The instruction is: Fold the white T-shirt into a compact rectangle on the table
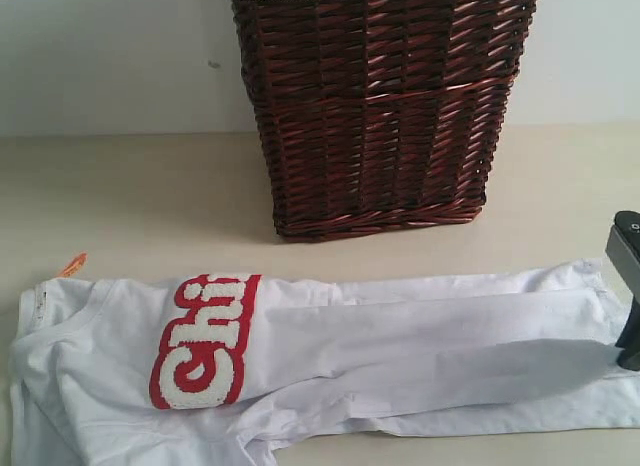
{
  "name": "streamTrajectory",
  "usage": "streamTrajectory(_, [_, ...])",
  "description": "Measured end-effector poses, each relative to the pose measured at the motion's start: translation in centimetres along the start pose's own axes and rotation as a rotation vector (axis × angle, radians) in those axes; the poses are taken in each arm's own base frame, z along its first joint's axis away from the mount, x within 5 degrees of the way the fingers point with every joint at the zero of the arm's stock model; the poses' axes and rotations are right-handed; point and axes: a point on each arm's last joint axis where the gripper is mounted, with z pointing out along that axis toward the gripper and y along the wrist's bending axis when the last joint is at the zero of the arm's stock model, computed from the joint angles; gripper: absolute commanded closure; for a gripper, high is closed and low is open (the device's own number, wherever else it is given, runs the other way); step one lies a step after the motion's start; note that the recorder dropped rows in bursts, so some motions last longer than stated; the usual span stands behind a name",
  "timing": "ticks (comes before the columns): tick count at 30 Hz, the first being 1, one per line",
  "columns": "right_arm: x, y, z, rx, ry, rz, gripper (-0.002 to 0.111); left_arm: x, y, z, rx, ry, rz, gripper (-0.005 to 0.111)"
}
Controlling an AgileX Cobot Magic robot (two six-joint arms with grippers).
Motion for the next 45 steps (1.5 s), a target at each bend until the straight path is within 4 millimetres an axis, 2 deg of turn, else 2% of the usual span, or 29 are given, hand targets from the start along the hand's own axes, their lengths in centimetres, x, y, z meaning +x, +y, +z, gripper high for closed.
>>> streamTrajectory(5, [-0.2,2.4,-1.6,-0.163,0.044,-0.053,0.108,0.0,0.0,0.0,0.0,0.0,0.0,0.107])
streamTrajectory(10, [0.6,3.3,-2.5,-0.222,0.181,-0.06,0.107,0.0,0.0,0.0,0.0,0.0,0.0,0.107])
streamTrajectory(20, [1.3,3.7,-2.5,-0.251,0.258,-0.016,0.059,0.0,0.0,0.0,0.0,0.0,0.0,0.107])
streamTrajectory(24, [1.2,3.7,-2.6,-0.244,0.256,0.014,0.057,0.0,0.0,0.0,0.0,0.0,0.0,0.107])
streamTrajectory(28, [0.0,3.7,-3.0,-0.176,0.157,0.066,0.057,0.0,0.0,0.0,0.0,0.0,0.0,0.107])
streamTrajectory(31, [-1.2,2.6,-3.3,-0.005,0.047,0.129,0.061,0.0,0.0,0.0,0.0,0.0,0.0,0.107])
streamTrajectory(34, [-2.5,0.9,-4.4,0.313,-0.077,0.249,0.076,0.0,0.0,0.0,0.0,0.0,0.0,0.107])
streamTrajectory(36, [-3.3,0.3,-6.1,0.549,-0.185,0.362,0.089,0.0,0.0,0.0,0.0,0.0,0.0,0.107])
streamTrajectory(38, [-4.2,0.2,-9.0,0.811,-0.33,0.522,0.102,0.0,0.0,0.0,0.0,0.0,0.0,0.107])
streamTrajectory(39, [-4.6,0.5,-10.7,0.916,-0.422,0.604,0.107,0.0,0.0,0.0,0.0,0.0,0.0,0.107])
streamTrajectory(42, [-5.5,2.9,-14.8,1.158,-0.708,0.856,0.108,0.0,0.0,0.0,0.0,0.0,0.0,0.107])
streamTrajectory(45, [-6.2,6.0,-16.2,1.24,-0.864,0.935,0.108,0.0,0.0,0.0,0.0,0.0,0.0,0.107])
